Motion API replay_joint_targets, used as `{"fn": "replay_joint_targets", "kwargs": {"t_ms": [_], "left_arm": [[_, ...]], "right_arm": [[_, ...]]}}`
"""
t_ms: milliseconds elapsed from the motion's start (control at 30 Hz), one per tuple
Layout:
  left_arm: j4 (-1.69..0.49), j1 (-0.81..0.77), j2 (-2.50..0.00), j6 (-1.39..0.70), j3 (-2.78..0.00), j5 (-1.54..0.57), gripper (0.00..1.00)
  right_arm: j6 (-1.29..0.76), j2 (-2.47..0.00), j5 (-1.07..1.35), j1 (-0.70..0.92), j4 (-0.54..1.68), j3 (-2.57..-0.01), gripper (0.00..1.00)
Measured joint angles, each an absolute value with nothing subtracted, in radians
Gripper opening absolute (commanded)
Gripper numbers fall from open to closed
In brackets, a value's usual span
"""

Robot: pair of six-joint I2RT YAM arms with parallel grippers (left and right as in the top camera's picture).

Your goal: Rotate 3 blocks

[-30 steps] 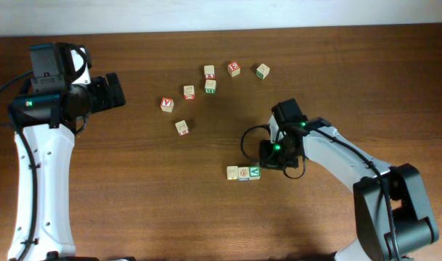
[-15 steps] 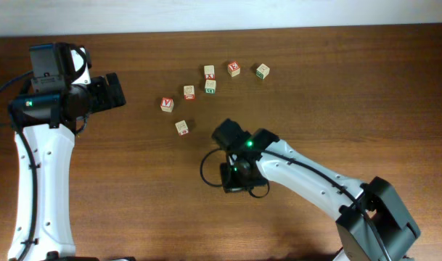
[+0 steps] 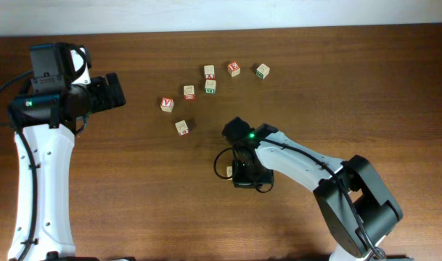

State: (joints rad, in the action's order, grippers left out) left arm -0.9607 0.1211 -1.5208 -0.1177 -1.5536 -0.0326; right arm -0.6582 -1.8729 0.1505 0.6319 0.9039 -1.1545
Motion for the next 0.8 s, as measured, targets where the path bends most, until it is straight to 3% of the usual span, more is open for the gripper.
{"fn": "replay_joint_targets", "kwargs": {"t_ms": [500, 800], "left_arm": [[-0.961, 0.121, -1.521, -0.118, -1.554, -0.033, 0.99], [-0.961, 0.121, -1.521, -0.118, -1.554, -0.033, 0.99]], "right_arm": [[-0.650, -1.873, 0.163, 0.632, 0.886, -1.155, 0.04], [-0.645, -1.822, 0.111, 0.632, 1.044, -1.223, 0.04]]}}
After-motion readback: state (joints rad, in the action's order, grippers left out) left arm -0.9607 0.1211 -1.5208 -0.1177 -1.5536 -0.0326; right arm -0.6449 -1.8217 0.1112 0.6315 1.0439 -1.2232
